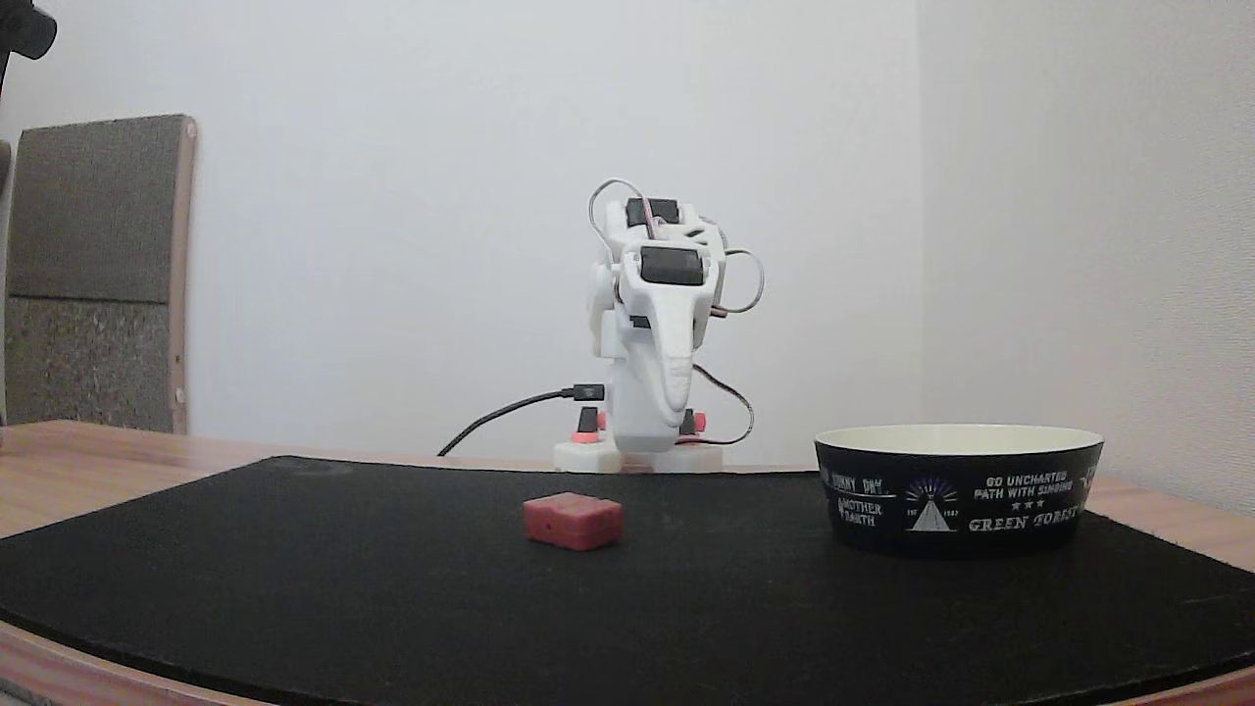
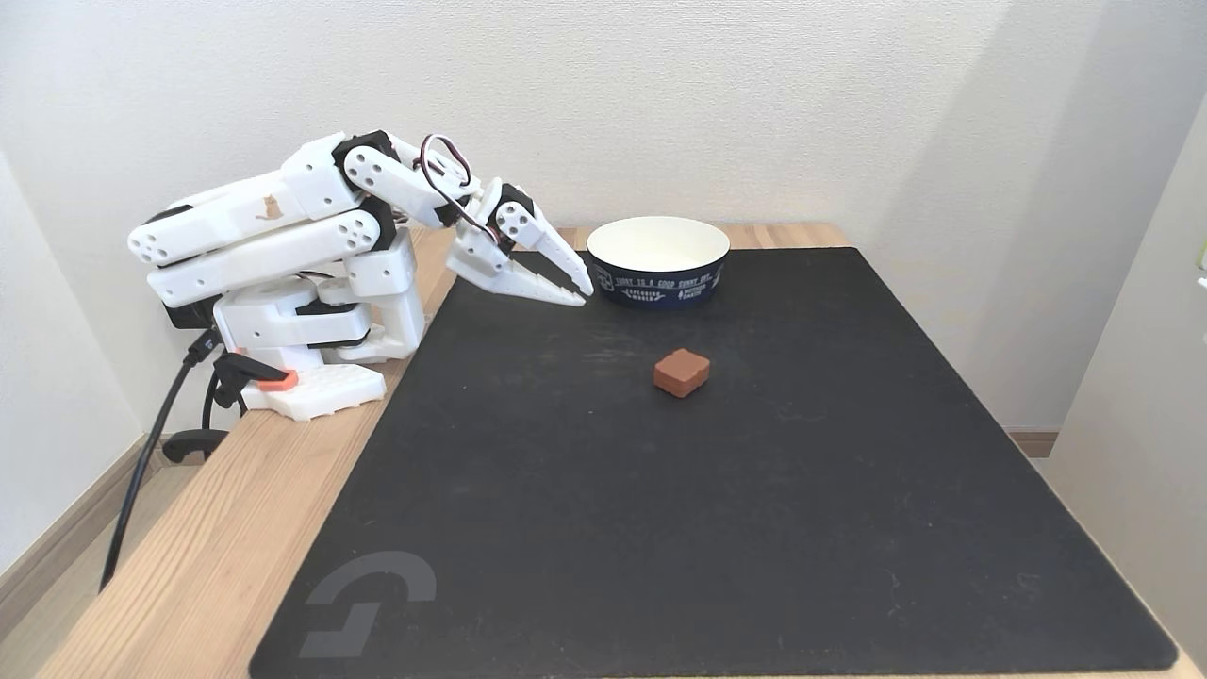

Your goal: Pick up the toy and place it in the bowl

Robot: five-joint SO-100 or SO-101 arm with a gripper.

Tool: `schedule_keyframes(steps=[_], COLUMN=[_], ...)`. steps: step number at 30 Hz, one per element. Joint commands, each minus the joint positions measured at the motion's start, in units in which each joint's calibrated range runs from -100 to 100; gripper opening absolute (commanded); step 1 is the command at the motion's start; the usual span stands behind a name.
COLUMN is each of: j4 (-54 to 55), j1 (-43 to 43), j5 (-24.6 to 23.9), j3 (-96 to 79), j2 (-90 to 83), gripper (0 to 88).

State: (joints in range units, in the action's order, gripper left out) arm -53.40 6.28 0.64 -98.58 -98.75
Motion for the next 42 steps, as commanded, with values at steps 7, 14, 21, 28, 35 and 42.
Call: schedule_keyframes(steps=[7,14,21,28,35,42], j4=[-0.29,-0.29,-0.20,-0.20,-0.20,5.81], j1=[0.03,0.12,-0.14,0.03,-5.49,-7.41], j5=[-0.23,-0.23,-0.33,-0.33,-7.27,-13.64], j3=[-0.79,-0.79,-0.79,-0.79,7.87,30.94], j2=[-0.58,-0.58,-0.58,-0.58,4.09,41.02], gripper=[4.2,4.2,22.9,36.4,36.7,37.0])
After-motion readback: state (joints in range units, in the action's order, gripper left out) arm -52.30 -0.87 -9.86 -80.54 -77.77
